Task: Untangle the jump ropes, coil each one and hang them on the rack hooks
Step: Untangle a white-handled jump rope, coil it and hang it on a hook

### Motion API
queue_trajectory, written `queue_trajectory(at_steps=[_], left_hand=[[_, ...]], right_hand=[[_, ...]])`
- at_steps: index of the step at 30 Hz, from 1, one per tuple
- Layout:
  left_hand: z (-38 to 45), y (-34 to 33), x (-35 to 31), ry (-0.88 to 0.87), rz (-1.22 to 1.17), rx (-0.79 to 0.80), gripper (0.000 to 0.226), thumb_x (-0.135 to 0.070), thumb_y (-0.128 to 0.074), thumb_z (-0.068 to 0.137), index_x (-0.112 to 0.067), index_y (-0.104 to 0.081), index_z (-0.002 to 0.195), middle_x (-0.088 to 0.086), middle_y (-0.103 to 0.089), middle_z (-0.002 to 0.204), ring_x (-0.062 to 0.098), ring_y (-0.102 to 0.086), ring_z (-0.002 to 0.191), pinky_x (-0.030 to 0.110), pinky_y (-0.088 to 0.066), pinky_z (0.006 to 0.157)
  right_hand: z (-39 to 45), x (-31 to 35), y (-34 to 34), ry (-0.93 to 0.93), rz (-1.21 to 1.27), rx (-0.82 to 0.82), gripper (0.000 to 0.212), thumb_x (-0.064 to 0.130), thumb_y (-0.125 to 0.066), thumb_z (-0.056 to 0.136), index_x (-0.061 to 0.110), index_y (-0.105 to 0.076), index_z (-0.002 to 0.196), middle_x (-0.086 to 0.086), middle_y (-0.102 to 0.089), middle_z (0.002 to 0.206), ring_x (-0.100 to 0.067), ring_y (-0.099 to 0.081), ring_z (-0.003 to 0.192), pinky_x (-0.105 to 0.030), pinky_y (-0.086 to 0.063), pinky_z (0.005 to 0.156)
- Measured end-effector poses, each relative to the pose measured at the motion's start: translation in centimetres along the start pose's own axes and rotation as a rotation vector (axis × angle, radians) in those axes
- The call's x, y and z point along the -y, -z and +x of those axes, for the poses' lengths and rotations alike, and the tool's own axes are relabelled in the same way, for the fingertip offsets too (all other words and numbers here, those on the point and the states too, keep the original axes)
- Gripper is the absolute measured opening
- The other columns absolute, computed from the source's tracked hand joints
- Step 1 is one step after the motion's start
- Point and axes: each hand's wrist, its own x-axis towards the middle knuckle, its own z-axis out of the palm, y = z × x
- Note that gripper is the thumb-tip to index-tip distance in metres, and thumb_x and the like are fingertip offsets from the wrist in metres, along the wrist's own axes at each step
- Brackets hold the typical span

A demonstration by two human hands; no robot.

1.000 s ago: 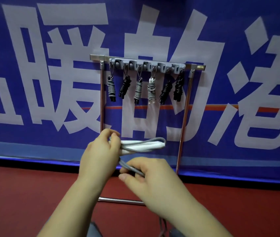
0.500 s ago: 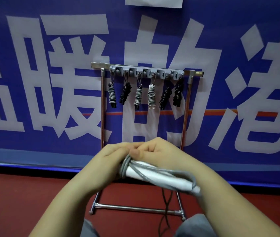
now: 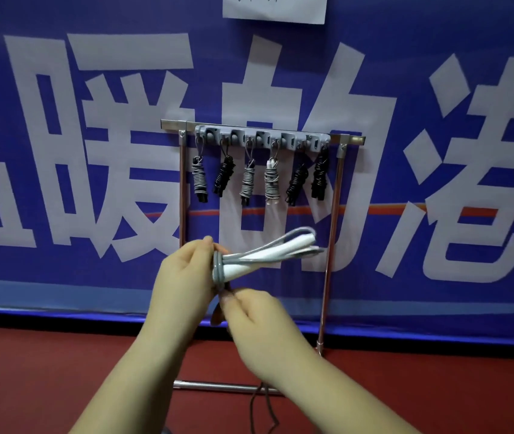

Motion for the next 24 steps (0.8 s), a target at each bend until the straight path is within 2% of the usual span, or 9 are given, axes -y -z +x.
queue_trajectory(at_steps=[1,3,8,10,12,16,19,21,24], left_hand=[[0.3,0.0,0.5,-0.066,0.069,-0.044,0.034,-0.020,-0.043,0.096,-0.016,-0.063,0.069,-0.002,-0.060,0.054,0.008,-0.052,0.053,0.028,-0.044,0.055],[0.2,0.2,0.6,-0.125,0.168,-0.073,0.036,-0.027,-0.042,0.096,-0.018,-0.064,0.069,0.003,-0.063,0.059,0.018,-0.056,0.058,0.038,-0.045,0.060],[0.3,0.2,0.2,-0.112,0.545,0.006,0.034,-0.029,-0.040,0.093,-0.015,-0.055,0.065,0.007,-0.059,0.062,0.024,-0.052,0.064,0.033,-0.037,0.055],[0.3,0.2,0.2,-0.085,0.663,0.066,0.034,-0.029,-0.040,0.093,-0.015,-0.054,0.065,0.004,-0.055,0.061,0.021,-0.048,0.062,0.030,-0.033,0.052],[0.5,0.5,0.5,-0.061,0.718,0.152,0.034,-0.029,-0.040,0.092,-0.016,-0.054,0.064,0.002,-0.057,0.063,0.019,-0.049,0.062,0.029,-0.033,0.053],[0.6,1.3,0.4,-0.063,0.718,0.329,0.036,-0.031,-0.045,0.093,-0.020,-0.055,0.061,-0.003,-0.051,0.055,0.011,-0.044,0.054,0.027,-0.033,0.052],[0.4,1.6,0.3,-0.080,0.696,0.426,0.033,-0.035,-0.045,0.093,-0.025,-0.060,0.065,-0.001,-0.055,0.058,0.005,-0.043,0.050,0.026,-0.035,0.053],[0.3,1.8,0.2,-0.086,0.660,0.477,0.029,-0.035,-0.046,0.092,-0.028,-0.067,0.074,0.002,-0.063,0.070,0.005,-0.048,0.055,0.028,-0.042,0.060],[0.0,2.1,0.4,-0.061,0.574,0.516,0.027,-0.032,-0.046,0.093,-0.035,-0.071,0.084,-0.008,-0.070,0.082,0.002,-0.061,0.071,0.025,-0.048,0.069]], right_hand=[[-0.2,0.1,0.5,0.026,-0.031,0.001,0.038,0.032,-0.042,0.096,0.017,-0.042,0.061,0.004,-0.038,0.054,-0.017,-0.038,0.060,-0.034,-0.029,0.057],[-0.7,0.5,1.6,0.055,-0.095,0.028,0.032,0.034,-0.047,0.093,0.012,-0.050,0.069,0.002,-0.041,0.054,-0.014,-0.038,0.056,-0.031,-0.030,0.054],[-1.4,1.3,3.2,0.096,-0.315,0.049,0.040,0.034,-0.054,0.090,0.022,-0.038,0.055,0.003,-0.039,0.052,-0.011,-0.036,0.049,-0.022,-0.025,0.046],[-1.2,1.2,3.8,0.127,-0.394,0.047,0.031,0.036,-0.056,0.088,0.023,-0.049,0.062,0.006,-0.043,0.056,-0.010,-0.040,0.055,-0.019,-0.025,0.047],[-1.0,1.1,4.3,0.148,-0.415,0.044,0.018,0.039,-0.060,0.085,0.023,-0.059,0.077,0.008,-0.049,0.066,-0.009,-0.047,0.066,-0.023,-0.034,0.055],[-0.6,0.3,4.5,0.200,-0.395,0.047,0.027,0.048,-0.071,0.074,0.026,-0.054,0.077,0.010,-0.050,0.079,-0.008,-0.048,0.076,-0.023,-0.039,0.065],[-0.3,-0.2,5.0,0.127,-0.382,0.055,0.038,0.059,-0.072,0.065,0.030,-0.052,0.081,0.012,-0.055,0.085,-0.004,-0.051,0.080,-0.021,-0.042,0.067],[-0.1,-0.5,5.4,0.032,-0.374,0.117,0.046,0.066,-0.070,0.060,0.031,-0.057,0.088,0.015,-0.060,0.089,-0.001,-0.055,0.082,-0.021,-0.047,0.069],[0.1,-0.4,5.6,-0.004,-0.352,0.226,0.046,0.069,-0.066,0.062,0.027,-0.065,0.082,0.011,-0.060,0.075,-0.002,-0.054,0.066,-0.023,-0.043,0.059]])
